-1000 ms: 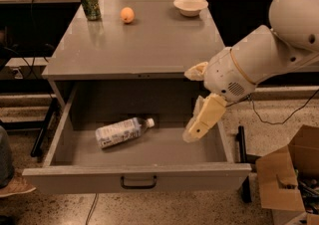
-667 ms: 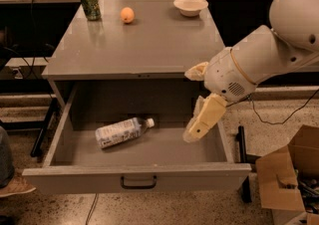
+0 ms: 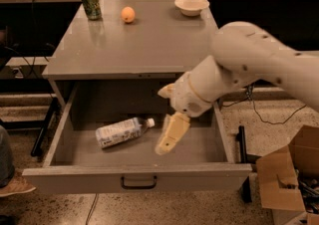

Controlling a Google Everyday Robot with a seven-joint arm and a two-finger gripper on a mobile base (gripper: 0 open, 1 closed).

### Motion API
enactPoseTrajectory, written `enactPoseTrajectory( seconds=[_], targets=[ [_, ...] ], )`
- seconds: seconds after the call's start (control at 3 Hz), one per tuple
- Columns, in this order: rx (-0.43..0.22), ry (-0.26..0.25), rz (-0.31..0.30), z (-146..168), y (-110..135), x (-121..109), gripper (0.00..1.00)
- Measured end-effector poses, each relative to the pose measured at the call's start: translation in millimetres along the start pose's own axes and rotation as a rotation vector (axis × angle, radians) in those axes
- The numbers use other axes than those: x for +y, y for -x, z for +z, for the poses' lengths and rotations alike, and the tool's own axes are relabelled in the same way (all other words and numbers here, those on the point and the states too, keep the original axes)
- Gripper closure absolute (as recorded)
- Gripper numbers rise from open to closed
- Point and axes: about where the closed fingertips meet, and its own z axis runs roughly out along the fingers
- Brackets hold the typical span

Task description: Pick blue plastic bottle from top drawer and place on counter

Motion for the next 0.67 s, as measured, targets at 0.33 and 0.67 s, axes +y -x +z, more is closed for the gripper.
enactPoseTrajectory(
  seconds=[0.33,0.67],
  targets=[
    [0.033,-0.004,-0.023,44.8,6.4,-17.9,0.00],
    [0.058,-0.018,-0.033,81.2,19.3,-41.0,0.00]
  ],
)
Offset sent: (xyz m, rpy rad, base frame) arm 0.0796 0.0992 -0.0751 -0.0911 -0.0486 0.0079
